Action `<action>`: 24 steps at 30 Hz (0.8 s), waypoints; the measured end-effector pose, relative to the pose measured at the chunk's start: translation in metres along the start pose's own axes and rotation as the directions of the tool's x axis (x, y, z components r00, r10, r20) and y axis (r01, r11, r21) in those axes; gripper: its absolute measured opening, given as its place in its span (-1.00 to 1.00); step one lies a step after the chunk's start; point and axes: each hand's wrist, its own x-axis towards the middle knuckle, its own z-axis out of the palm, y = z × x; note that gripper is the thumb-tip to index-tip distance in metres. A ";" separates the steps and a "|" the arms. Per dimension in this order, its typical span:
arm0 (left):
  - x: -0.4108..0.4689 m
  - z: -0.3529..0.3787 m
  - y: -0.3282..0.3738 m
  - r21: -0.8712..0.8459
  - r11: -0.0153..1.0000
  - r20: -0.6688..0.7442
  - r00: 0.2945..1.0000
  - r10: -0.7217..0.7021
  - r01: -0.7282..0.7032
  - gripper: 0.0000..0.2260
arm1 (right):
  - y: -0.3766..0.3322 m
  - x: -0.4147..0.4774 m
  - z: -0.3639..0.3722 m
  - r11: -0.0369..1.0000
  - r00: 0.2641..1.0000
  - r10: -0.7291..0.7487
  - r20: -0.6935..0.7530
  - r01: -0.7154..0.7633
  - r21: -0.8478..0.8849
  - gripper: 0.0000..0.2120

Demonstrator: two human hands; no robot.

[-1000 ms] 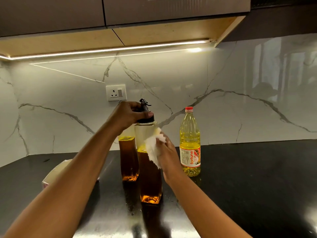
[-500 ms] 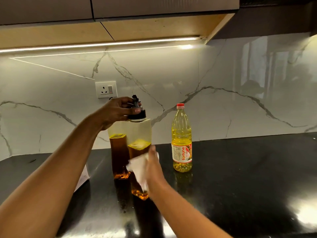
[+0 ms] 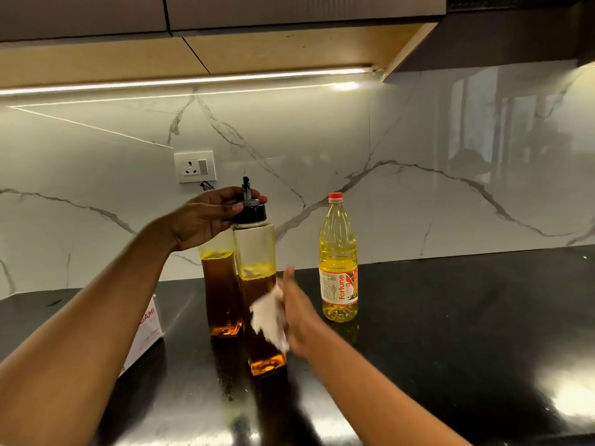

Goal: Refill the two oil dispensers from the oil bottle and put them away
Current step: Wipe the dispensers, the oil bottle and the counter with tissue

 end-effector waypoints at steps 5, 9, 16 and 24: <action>0.001 -0.002 -0.004 -0.065 0.998 0.027 1.000 0.005 -0.003 -0.50 | -0.057 -0.008 0.023 0.965 0.965 -0.261 0.020 0.261 0.004 -0.32; 0.003 -0.003 -0.006 -0.135 0.991 0.055 0.998 0.013 -0.005 -0.55 | 0.015 -0.027 -0.007 0.993 0.999 0.015 0.047 -0.009 -0.122 -0.29; 0.002 -0.003 -0.008 -0.156 0.988 0.052 0.998 0.025 -0.017 -0.62 | -0.029 -0.007 0.011 0.987 0.980 -0.161 0.119 0.159 0.025 -0.35; 0.000 0.002 -0.007 -0.152 0.988 0.048 0.999 0.023 -0.015 -0.54 | 0.025 -0.033 -0.015 0.959 0.983 0.122 0.140 -0.080 -0.271 -0.18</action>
